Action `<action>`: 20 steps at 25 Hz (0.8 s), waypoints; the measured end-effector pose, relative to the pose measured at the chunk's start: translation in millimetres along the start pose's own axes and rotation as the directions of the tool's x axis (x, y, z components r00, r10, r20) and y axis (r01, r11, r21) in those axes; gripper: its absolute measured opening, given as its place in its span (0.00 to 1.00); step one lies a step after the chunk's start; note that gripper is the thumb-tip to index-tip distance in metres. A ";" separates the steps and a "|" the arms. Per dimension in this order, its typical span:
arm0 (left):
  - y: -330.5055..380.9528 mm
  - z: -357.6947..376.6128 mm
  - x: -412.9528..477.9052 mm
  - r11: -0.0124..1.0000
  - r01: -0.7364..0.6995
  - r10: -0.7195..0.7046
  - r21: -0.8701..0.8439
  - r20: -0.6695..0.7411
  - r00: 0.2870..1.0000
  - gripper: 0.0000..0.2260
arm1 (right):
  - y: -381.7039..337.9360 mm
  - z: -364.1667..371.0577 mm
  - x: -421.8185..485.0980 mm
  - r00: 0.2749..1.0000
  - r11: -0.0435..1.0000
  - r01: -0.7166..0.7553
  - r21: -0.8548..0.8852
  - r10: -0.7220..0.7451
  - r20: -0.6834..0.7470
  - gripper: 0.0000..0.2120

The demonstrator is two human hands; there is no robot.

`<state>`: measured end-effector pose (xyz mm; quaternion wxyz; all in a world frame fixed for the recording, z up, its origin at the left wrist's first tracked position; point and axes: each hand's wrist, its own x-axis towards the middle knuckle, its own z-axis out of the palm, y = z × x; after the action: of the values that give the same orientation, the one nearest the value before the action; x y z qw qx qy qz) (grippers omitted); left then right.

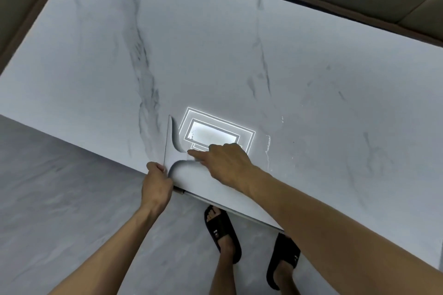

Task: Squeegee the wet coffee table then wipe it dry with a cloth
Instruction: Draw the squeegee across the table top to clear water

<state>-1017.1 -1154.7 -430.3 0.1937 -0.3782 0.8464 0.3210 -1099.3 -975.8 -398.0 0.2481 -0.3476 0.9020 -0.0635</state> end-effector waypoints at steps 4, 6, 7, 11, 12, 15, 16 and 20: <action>8.8 9.6 -10.6 0.997 -0.006 -0.005 0.072 0.152 0.988 0.10 | 43.8 2.0 -44.2 0.992 0.990 -0.128 0.064 0.128 0.013 0.24; 16.8 17.2 -18.3 0.993 -0.045 0.017 0.111 0.241 0.970 0.11 | 75.3 2.7 -85.2 0.978 0.976 -0.209 0.062 0.208 0.028 0.24; 19.8 22.1 -22.6 0.989 -0.068 0.029 0.131 0.280 0.959 0.11 | 89.4 3.2 -108.9 0.970 0.969 -0.241 0.047 0.240 0.032 0.23; 34.0 41.8 -35.1 0.963 -0.179 0.098 0.199 0.358 0.928 0.07 | 122.8 -5.5 -195.5 0.933 0.932 -0.359 -0.052 0.360 0.008 0.20; 36.6 44.9 -36.3 0.960 -0.188 0.103 0.209 0.360 0.927 0.07 | 122.4 -7.4 -204.4 0.932 0.930 -0.360 -0.074 0.362 0.001 0.20; 40.9 52.2 -39.8 0.958 -0.187 0.105 0.217 0.341 0.934 0.07 | 95.9 -5.8 -192.7 0.964 0.966 -0.260 0.000 0.260 0.054 0.26; 42.0 54.2 -41.4 0.962 -0.179 0.103 0.208 0.330 0.938 0.08 | 79.3 -0.3 -181.1 0.975 0.977 -0.212 0.022 0.210 0.074 0.27; 46.1 65.6 -55.8 0.969 -0.146 0.083 0.198 0.295 0.952 0.09 | 46.5 28.1 -153.4 0.990 0.994 -0.110 -0.001 0.109 0.093 0.29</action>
<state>-1011.1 -1057.3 -427.3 0.3347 -0.2545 0.8603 0.2881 -1015.8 -838.2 -373.8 0.2937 -0.2997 0.9070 -0.0354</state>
